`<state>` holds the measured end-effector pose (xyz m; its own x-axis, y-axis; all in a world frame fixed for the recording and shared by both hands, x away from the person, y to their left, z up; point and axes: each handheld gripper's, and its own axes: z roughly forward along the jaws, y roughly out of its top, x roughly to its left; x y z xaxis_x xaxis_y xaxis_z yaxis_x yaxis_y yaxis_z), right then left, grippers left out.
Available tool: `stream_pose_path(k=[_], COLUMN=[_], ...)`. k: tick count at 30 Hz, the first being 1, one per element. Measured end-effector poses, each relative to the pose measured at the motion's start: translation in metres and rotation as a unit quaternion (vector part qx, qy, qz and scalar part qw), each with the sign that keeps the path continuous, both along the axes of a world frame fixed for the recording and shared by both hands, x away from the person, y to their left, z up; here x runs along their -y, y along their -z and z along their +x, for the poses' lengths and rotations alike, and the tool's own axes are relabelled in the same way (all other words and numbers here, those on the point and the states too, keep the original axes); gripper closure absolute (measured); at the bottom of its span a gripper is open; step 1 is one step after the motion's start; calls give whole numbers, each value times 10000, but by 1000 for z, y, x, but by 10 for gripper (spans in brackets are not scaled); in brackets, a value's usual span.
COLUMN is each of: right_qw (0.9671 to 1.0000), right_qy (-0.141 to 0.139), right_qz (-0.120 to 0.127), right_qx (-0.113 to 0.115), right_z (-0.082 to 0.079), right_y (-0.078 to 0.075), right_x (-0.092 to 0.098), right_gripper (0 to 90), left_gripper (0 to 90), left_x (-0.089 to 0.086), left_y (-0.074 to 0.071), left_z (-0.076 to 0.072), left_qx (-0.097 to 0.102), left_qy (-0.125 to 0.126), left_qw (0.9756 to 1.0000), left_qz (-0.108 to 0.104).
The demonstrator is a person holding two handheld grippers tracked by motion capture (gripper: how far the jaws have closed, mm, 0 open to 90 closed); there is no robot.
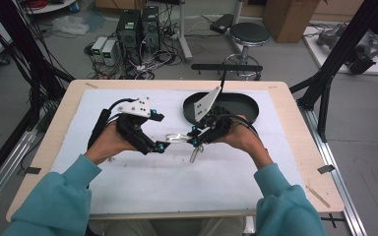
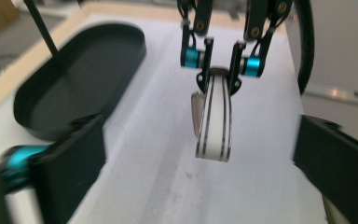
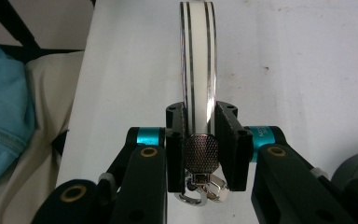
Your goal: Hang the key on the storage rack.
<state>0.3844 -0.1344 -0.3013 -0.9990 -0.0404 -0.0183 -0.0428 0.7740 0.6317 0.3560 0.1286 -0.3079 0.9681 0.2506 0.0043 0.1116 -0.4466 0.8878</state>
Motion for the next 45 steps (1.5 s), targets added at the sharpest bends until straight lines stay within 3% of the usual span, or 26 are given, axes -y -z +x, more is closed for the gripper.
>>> stream_pose_path(k=[5,10,11,12,14,16,19,20,21,22,23,24,28,32,33,36,38,39,43,44,45], right_qw=[9992,9973,9953,9943,9919,9892,9849,9824,9802,9781,9781,9751,9681,9597,9597,9545,9535,9507,9466,9448,9436], right_qy=[251,524,688,777,916,1073,1260,1367,1435,1518,1518,1614,1890,2124,2124,2335,2359,2441,2585,2636,2676], right_qz=[296,499,670,723,867,992,1185,1274,1361,1423,1423,1519,1647,1840,1840,1854,1871,1904,1916,1933,1941], right_qx=[23,-90,-98,-138,-118,-89,-23,11,9,-4,-4,33,37,45,45,105,150,172,191,224,199], right_z=[3,6,8,9,11,13,16,16,17,17,17,20,26,30,30,34,35,38,43,45,47], right_y=[-4,-7,-9,-9,-11,-13,-17,-18,-19,-20,-20,-22,-22,-23,-23,-25,-26,-27,-29,-29,-29], right_x=[6,15,22,25,32,39,48,53,56,60,60,67,82,94,94,102,104,107,113,115,117], right_gripper=[751,750,750,750,750,750,750,750,750,750,750,750,750,750,750,750,750,750,750,750,750], left_gripper=[17,17,17,17,17,17,17,17,17,17,17,17,17,17,17,17,17,17,17,17,17], left_x=[-12,-31,-34,-41,-44,-55,-61,-66,-73,-73,-77,-83,-94,-110,-116,-128,-134,-136,-142,-143,-143], left_y=[2,6,7,9,10,13,17,19,25,25,28,32,40,49,53,61,68,72,83,89,89], left_z=[-1,-4,-4,-7,-7,-10,-11,-12,-14,-14,-15,-16,-22,-27,-28,-33,-37,-39,-45,-49,-49], left_qx=[97,247,319,403,451,570,594,645,693,693,668,633,624,637,609,627,646,665,774,881,881], left_qy=[-360,-691,-748,-862,-915,-1010,-1057,-1153,-1266,-1266,-1322,-1393,-1526,-1718,-1796,-1967,-2063,-2105,-2213,-2277,-2277], left_qw=[9990,9958,9949,9931,9922,9893,9879,9865,9835,9835,9826,9814,9792,9753,9730,9672,9642,9625,9597,9569,9569], left_qz=[-249,-547,-594,-691,-719,-883,-966,-972,-1090,-1090,-1121,-1161,-1182,-1234,-1313,-1480,-1537,-1575,-1552,-1570,-1570])
